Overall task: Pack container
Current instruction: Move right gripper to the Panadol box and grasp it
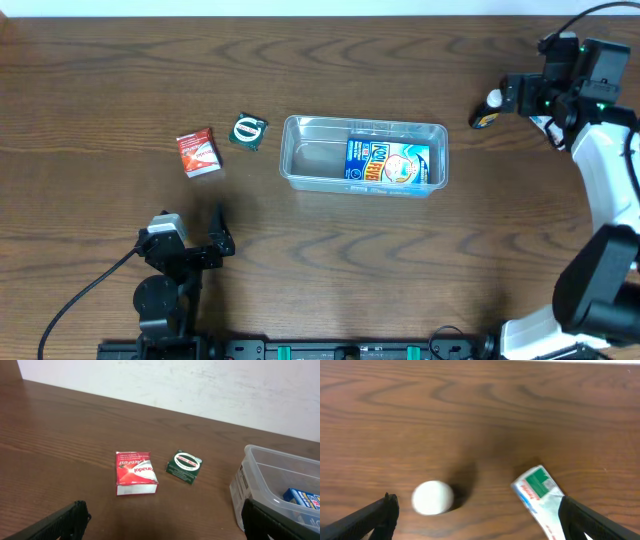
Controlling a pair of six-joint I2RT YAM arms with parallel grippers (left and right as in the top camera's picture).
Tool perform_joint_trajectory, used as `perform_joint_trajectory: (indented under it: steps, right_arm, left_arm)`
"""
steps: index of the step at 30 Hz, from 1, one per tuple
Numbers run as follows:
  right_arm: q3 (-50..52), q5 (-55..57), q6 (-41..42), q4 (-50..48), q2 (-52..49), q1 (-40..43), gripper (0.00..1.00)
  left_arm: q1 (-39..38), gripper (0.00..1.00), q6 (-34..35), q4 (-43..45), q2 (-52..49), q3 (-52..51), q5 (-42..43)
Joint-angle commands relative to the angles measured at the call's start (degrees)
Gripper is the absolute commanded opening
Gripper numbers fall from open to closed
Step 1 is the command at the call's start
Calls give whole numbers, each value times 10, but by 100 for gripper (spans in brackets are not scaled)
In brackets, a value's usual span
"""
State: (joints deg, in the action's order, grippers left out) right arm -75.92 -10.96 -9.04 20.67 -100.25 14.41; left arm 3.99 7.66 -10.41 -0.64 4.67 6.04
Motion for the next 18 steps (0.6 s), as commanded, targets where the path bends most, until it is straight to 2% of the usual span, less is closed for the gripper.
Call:
perform_joint_trajectory:
  steps: [1,12,18]
  right_arm:
    - [-4,-9,-19,-14,-26,28,99]
    - [-4,-9,-162,-48,-73,70,99]
    - [-4,-9,-185,-59,-105,82,99]
  left_arm:
    - [2,98,-2,-20,0,-8,6]
    - [2,98,-2,-20,0,-8,6]
    - [2,98,-2,-20,0,-8,6]
